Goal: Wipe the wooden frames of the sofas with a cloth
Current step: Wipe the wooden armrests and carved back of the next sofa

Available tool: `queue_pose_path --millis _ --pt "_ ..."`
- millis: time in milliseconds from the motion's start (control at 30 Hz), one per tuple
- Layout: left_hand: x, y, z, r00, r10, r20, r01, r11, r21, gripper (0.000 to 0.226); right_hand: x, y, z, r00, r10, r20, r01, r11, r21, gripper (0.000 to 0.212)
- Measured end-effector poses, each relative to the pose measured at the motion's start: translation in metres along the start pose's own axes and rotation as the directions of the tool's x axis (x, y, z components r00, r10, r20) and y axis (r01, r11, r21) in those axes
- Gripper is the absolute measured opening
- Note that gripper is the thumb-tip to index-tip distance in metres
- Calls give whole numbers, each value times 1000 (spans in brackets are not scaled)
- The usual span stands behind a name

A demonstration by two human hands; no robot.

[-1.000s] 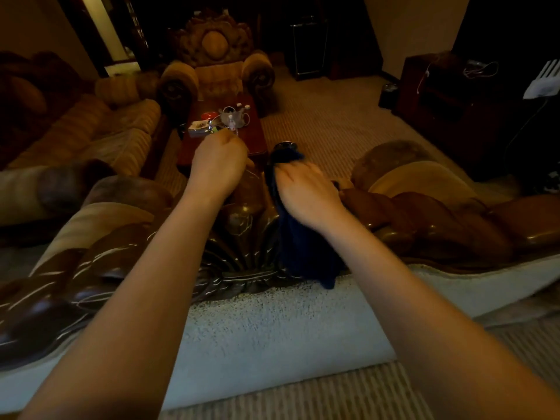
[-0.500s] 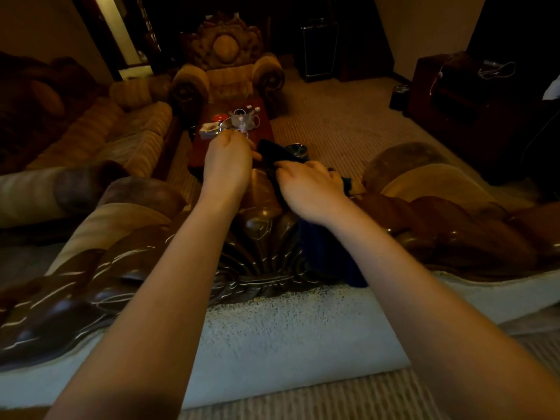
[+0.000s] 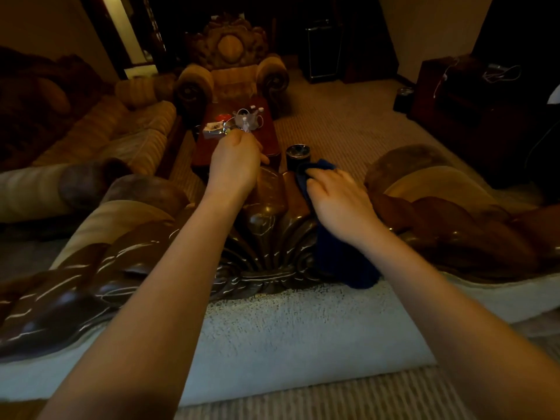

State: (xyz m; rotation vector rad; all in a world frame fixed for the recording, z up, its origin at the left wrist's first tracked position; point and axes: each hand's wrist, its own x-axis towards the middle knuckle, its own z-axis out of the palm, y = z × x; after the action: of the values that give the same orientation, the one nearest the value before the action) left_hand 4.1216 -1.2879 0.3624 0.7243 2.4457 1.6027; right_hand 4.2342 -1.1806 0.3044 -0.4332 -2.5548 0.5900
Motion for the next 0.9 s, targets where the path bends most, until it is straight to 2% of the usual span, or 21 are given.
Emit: queue_pose_path --millis 67,100,167,200,267,333,400,467,533,633,767,833,900 --pt "-12 9 3 997 67 27 -71 982 174 23 22 17 -3 961 128 246 -135 991 11 21" --pt "-17 13 5 992 119 42 -126 940 317 24 33 23 -6 916 206 344 -214 977 -14 21" --pt "-22 15 9 977 197 82 -208 791 575 26 52 36 -12 815 262 517 -275 960 -53 36" --pt "-21 14 11 975 204 84 -210 738 641 25 56 42 -18 778 258 573 -260 962 -80 39" --pt "-20 12 12 982 177 70 -174 683 709 21 54 56 -33 699 314 643 -275 947 -163 30" --pt "-18 11 13 986 162 42 -141 674 725 20 45 62 -41 656 360 663 -330 927 -177 34" --pt "-17 10 13 988 154 21 -124 696 707 21 44 47 -37 656 311 687 -395 918 -39 30" --pt "-16 9 14 988 156 13 -121 713 690 20 51 22 -28 730 208 651 -419 888 187 29" --pt "-15 7 13 988 156 13 -123 724 678 22 56 5 -20 753 181 632 -461 831 311 32" --pt "-14 6 11 992 126 21 -109 752 650 26 52 8 -20 741 197 642 -472 832 291 39" --pt "-12 4 10 994 107 26 -100 778 621 29 45 29 -26 764 202 613 -314 946 80 50" --pt "-12 4 10 994 99 33 -99 788 607 28 38 48 -31 809 222 545 -304 950 65 48" --pt "-13 3 10 994 97 44 -104 795 597 27 27 64 -35 890 181 419 -226 972 59 39"
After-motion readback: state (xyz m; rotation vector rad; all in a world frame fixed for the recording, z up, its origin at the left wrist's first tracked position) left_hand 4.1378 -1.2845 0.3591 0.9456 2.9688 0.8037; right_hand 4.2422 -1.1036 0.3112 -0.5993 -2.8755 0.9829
